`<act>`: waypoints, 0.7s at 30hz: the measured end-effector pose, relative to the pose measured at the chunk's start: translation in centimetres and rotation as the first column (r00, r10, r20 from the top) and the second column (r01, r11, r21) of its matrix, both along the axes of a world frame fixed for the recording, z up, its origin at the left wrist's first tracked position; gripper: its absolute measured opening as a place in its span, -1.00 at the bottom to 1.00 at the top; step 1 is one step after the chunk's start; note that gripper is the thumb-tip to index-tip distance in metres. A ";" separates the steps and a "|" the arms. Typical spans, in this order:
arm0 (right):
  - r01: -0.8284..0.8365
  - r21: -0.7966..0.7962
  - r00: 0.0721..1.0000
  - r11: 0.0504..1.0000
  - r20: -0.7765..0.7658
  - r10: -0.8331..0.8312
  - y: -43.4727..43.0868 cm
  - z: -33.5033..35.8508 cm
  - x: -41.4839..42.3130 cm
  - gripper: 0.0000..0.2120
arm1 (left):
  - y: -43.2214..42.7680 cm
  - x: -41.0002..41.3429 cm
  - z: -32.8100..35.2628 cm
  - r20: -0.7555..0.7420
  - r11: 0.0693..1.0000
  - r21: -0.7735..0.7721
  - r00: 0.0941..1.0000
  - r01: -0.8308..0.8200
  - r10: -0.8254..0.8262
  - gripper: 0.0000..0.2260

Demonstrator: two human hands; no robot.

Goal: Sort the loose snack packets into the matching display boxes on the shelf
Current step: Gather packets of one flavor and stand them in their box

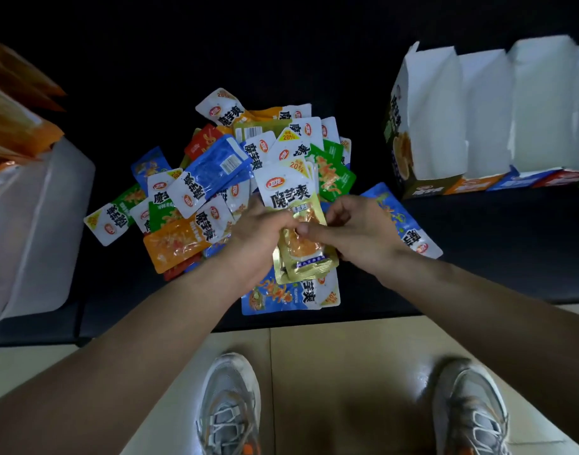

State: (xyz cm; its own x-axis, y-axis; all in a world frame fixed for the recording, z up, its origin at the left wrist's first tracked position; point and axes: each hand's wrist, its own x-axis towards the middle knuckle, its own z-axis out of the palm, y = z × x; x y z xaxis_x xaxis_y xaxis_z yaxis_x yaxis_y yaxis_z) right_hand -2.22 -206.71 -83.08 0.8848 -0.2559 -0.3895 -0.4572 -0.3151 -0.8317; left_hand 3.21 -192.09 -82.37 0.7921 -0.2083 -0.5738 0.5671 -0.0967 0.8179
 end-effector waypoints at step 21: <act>0.383 -0.271 0.921 0.883 0.186 -0.342 -16.5 0.5 -4.7 -0.92 | -22.2 5.7 4.2 0.489 0.917 0.395 0.830 0.063 -0.267 -0.60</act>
State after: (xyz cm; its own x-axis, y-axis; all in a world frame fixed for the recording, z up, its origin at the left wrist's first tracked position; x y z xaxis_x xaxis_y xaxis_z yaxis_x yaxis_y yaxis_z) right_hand -6.96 -223.23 -82.56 0.7450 -0.6536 -0.1335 -0.4820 -0.3891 -0.7851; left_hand 8.91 -214.30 -78.16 0.9624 -0.2321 -0.1413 0.0120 -0.4832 0.8754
